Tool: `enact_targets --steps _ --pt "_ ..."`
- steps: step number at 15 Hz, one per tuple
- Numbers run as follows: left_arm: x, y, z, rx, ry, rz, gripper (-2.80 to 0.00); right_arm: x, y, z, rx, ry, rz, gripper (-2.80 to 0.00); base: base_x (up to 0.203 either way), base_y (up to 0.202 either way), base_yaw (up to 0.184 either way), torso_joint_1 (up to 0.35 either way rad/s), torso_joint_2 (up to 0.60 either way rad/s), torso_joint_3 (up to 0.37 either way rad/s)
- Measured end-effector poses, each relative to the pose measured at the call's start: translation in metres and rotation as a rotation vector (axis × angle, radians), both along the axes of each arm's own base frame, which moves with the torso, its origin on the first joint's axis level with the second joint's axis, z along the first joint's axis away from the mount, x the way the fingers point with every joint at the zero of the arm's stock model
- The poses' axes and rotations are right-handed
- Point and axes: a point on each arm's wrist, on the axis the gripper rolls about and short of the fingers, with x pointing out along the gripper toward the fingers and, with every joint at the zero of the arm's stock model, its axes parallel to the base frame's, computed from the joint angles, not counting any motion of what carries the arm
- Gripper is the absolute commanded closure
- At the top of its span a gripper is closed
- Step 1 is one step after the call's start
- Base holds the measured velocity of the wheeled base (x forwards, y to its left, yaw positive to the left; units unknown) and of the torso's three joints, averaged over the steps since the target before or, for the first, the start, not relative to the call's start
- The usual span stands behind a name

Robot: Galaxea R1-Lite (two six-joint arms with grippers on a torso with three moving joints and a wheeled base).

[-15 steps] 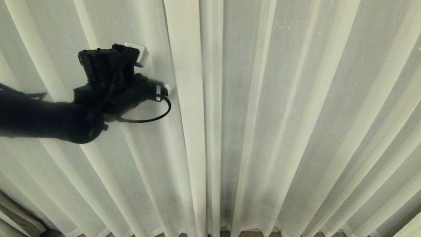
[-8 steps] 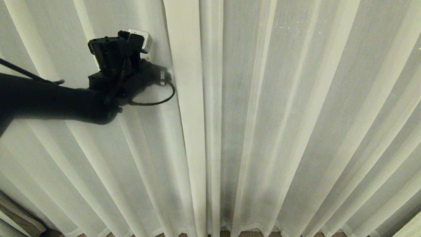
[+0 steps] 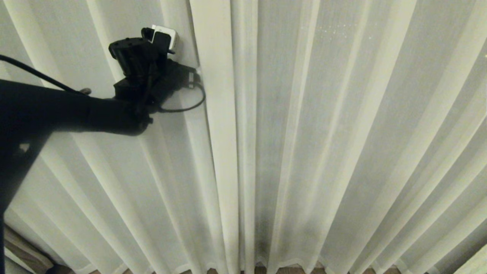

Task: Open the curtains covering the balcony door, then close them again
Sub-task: Pull the inner curtains open on both sides

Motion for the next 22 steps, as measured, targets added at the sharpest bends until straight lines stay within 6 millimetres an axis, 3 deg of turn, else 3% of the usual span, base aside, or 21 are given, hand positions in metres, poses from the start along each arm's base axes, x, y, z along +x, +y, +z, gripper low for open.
enact_targets --steps 2,3,12,22 --pt "0.003 0.001 -0.003 -0.001 0.002 0.004 -2.80 0.000 0.000 0.000 0.000 0.000 0.000 0.00 0.000 0.000 0.000 0.000 0.00 0.000" --pt "0.004 0.001 -0.004 0.000 0.004 0.005 0.00 0.000 0.000 0.000 0.000 0.000 0.000 0.00 0.000 0.000 0.000 0.000 0.00 0.000" --pt "0.005 0.003 -0.004 -0.003 -0.011 0.009 0.00 0.000 0.000 0.000 -0.001 0.000 -0.001 0.00 0.000 0.000 0.000 0.000 0.00 0.000" --pt "-0.008 0.022 0.012 -0.014 -0.036 0.041 0.00 0.000 0.000 0.000 0.000 0.000 0.000 0.00 0.000 0.000 0.000 0.000 0.00 0.000"
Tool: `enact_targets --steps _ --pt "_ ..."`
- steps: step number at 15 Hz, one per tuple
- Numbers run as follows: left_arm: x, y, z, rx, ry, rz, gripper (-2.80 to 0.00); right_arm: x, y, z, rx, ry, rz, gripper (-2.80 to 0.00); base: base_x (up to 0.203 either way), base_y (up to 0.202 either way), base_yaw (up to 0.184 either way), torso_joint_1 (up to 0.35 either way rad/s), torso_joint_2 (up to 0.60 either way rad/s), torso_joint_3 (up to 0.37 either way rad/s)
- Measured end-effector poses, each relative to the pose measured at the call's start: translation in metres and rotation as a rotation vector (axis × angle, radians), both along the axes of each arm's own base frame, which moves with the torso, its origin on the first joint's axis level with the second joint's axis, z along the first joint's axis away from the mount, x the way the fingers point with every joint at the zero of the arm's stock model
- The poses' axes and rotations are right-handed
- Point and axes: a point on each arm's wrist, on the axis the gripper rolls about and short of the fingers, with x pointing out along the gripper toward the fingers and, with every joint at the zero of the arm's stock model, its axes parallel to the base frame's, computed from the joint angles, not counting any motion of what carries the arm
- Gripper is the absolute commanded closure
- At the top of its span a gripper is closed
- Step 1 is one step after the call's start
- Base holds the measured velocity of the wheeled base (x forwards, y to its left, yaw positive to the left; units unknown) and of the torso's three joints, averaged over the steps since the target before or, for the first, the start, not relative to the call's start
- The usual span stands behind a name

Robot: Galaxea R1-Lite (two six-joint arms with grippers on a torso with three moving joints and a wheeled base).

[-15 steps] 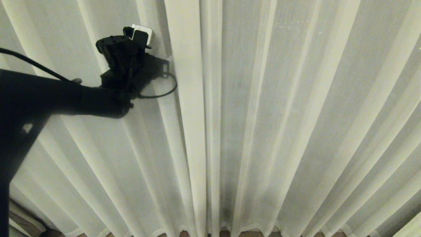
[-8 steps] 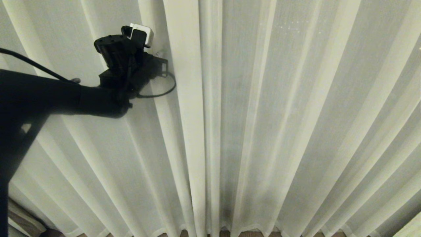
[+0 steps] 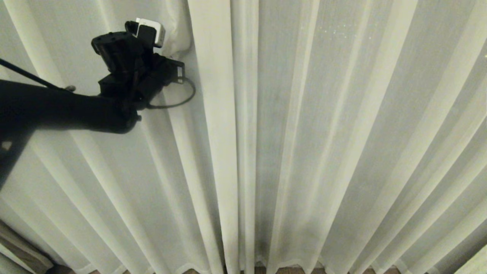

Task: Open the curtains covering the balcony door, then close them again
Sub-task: Pull the inner curtains open on both sides

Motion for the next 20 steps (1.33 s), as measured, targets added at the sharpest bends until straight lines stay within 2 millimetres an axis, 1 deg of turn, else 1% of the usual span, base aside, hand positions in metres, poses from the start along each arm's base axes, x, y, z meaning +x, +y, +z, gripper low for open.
enact_targets --steps 6,9,14,20 --pt "-0.010 0.006 0.013 -0.006 -0.033 0.003 0.00 0.000 0.000 0.000 0.000 0.000 0.000 0.00 0.000 0.000 0.000 0.000 0.00 0.000" --pt "-0.013 0.008 0.020 -0.026 -0.113 0.008 0.00 0.000 0.000 0.000 0.000 0.000 0.000 0.00 0.000 0.000 0.000 0.000 0.00 0.000" --pt "-0.020 0.015 0.011 -0.026 -0.109 0.021 0.00 0.000 0.000 0.000 0.000 0.000 0.000 0.00 0.000 0.000 0.000 0.000 0.00 0.000" --pt "-0.025 0.029 0.016 -0.031 -0.143 0.053 0.00 0.000 0.000 0.000 0.000 0.000 0.000 0.00 0.000 0.000 0.000 0.000 0.00 0.000"
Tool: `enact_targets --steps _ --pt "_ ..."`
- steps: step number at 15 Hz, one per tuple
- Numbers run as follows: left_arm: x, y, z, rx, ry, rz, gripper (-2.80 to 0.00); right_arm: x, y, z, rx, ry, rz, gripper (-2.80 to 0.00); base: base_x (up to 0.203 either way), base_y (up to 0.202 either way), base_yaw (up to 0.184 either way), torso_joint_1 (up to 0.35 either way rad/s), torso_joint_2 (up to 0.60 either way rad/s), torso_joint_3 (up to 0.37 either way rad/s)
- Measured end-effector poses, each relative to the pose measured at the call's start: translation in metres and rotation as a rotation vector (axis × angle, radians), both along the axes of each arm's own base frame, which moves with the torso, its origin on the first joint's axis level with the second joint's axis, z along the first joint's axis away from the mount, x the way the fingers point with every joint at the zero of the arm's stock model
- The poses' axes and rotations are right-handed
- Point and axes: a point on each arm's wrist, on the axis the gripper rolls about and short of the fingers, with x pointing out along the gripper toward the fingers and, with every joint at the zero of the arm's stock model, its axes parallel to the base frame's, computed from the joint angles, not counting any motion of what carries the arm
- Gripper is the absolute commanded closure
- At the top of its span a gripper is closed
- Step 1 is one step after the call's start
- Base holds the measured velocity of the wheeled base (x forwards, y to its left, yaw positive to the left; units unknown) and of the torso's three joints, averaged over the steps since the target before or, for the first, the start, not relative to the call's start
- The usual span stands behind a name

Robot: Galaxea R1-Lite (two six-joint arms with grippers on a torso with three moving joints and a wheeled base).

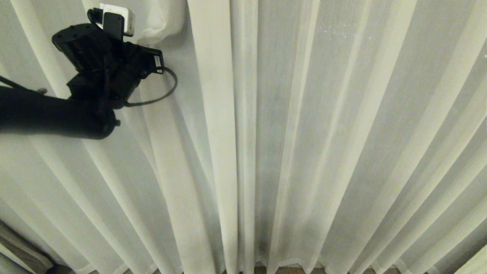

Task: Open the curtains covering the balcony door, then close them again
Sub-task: Pull the inner curtains open on both sides

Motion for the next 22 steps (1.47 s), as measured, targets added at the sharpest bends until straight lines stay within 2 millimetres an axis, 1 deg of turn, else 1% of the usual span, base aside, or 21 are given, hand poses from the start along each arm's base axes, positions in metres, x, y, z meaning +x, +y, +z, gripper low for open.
enact_targets --steps 4,9,13,16,18,22 --pt "0.001 0.013 0.002 -0.004 -0.010 0.030 0.00 0.000 0.000 0.000 0.001 0.000 0.000 0.00 0.000 0.000 0.000 0.000 0.00 0.000" --pt "-0.004 0.021 0.000 -0.027 0.007 0.040 0.00 0.000 0.000 0.000 0.000 0.000 0.000 0.00 0.000 0.000 0.000 0.000 0.00 0.000" --pt "-0.021 0.029 -0.009 -0.069 0.088 0.039 0.00 0.000 0.000 0.000 0.001 0.000 0.000 0.00 0.000 0.000 0.000 0.000 0.00 0.000" --pt "-0.040 0.033 -0.012 -0.069 0.139 0.045 0.00 0.000 0.000 0.000 0.000 0.000 0.000 0.00 0.000 0.000 0.000 0.000 0.00 0.000" --pt "-0.050 0.035 -0.012 -0.067 0.141 0.047 0.00 0.000 0.000 0.000 0.001 0.000 0.000 0.00 0.000 0.000 0.000 0.000 0.00 0.000" --pt "-0.058 0.035 -0.007 -0.068 0.128 0.045 0.00 0.000 0.000 0.000 0.001 0.001 0.000 0.00 0.000 0.000 0.000 0.000 0.00 0.000"
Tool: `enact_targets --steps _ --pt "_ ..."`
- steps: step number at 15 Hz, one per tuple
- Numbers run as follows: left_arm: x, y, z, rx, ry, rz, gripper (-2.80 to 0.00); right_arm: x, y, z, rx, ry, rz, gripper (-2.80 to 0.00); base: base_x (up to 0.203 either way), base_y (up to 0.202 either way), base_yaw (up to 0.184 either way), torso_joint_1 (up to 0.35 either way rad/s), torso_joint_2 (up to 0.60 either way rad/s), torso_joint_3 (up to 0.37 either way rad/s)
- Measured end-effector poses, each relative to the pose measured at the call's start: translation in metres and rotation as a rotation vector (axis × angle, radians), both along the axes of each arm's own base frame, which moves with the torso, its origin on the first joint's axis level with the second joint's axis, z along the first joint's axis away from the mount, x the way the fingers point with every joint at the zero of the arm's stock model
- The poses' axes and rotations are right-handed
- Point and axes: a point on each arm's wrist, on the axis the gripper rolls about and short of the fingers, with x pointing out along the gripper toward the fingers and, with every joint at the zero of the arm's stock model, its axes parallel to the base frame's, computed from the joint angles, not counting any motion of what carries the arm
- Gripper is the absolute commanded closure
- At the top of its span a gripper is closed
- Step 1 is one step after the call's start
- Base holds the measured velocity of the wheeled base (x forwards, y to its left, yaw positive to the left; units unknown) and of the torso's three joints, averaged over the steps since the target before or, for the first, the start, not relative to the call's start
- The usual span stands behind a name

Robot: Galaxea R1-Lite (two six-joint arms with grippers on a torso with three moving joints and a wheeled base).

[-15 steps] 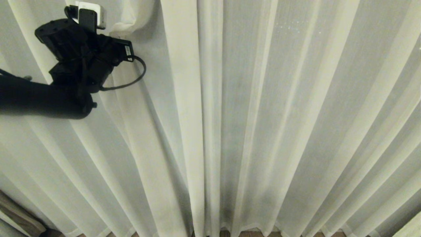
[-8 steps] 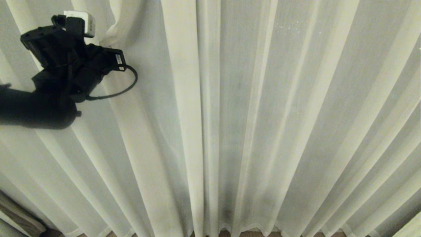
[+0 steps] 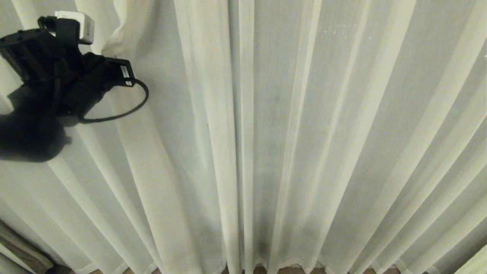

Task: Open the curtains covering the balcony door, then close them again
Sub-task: Pull the inner curtains open on both sides

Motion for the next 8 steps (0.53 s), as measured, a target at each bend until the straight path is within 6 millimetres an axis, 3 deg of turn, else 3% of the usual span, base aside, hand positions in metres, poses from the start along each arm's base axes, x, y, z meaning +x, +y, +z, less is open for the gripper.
enact_targets --steps 8 --pt "0.017 -0.006 0.000 0.000 -0.012 -0.018 0.00 0.000 0.000 0.000 0.000 0.000 0.000 0.00 0.000 0.000 0.000 0.000 0.00 0.000"
